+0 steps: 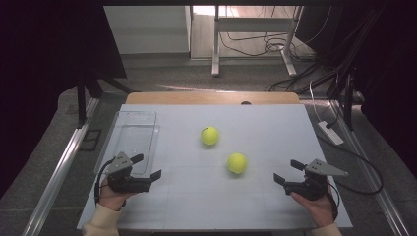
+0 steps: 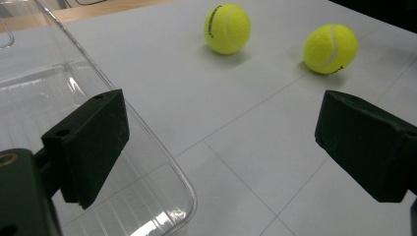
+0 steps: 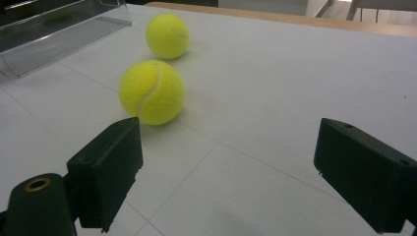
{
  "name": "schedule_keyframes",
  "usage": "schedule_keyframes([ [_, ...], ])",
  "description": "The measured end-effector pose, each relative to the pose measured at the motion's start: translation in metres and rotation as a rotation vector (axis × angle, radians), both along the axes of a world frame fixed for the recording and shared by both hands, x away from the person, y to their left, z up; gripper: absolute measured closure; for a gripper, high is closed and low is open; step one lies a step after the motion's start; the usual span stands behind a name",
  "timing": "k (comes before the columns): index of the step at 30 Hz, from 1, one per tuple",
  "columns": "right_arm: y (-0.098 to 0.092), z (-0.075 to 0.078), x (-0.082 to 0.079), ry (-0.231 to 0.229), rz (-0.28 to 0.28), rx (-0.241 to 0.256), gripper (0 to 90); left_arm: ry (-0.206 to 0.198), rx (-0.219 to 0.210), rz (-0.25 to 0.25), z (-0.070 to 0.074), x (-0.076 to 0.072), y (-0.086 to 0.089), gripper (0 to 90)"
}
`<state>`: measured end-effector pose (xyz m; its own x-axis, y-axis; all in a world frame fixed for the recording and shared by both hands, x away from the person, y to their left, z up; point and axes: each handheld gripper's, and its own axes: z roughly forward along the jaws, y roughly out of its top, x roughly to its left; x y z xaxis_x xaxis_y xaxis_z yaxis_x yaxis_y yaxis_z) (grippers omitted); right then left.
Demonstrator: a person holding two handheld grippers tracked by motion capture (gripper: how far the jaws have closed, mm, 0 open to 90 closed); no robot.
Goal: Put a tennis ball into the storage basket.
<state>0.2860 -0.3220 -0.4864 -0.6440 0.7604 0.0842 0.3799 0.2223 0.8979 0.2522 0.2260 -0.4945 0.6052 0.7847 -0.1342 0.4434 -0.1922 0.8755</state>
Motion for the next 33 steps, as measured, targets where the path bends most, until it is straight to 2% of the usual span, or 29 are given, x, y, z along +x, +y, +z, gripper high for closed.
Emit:
schedule_keyframes([
  [7,-0.002,-0.001,0.001,0.0,-0.002,0.002,11.6,0.001,-0.013,0.002,0.001,0.0,0.001,6.8],
  [12,0.0,-0.004,0.001,0.002,-0.001,-0.002,11.7,0.0,-0.007,0.007,0.001,-0.003,0.002,6.8],
  [15,0.002,-0.005,0.001,0.016,0.006,0.014,11.8,-0.005,0.001,0.017,0.002,-0.004,0.002,6.9],
  [17,0.003,-0.005,0.0,0.012,0.006,0.012,11.9,-0.004,-0.012,0.024,0.003,-0.004,0.002,6.9],
  [22,-0.005,-0.006,0.002,0.013,-0.009,0.027,12.1,-0.006,0.0,0.038,0.005,-0.005,0.002,6.9],
  [25,-0.007,-0.009,0.003,0.019,-0.016,0.017,12.1,-0.006,0.002,0.045,0.005,-0.006,0.001,6.9],
  [33,-0.007,-0.009,0.004,0.018,-0.02,0.012,12.1,-0.006,0.005,0.023,0.006,-0.006,-0.004,6.9],
])
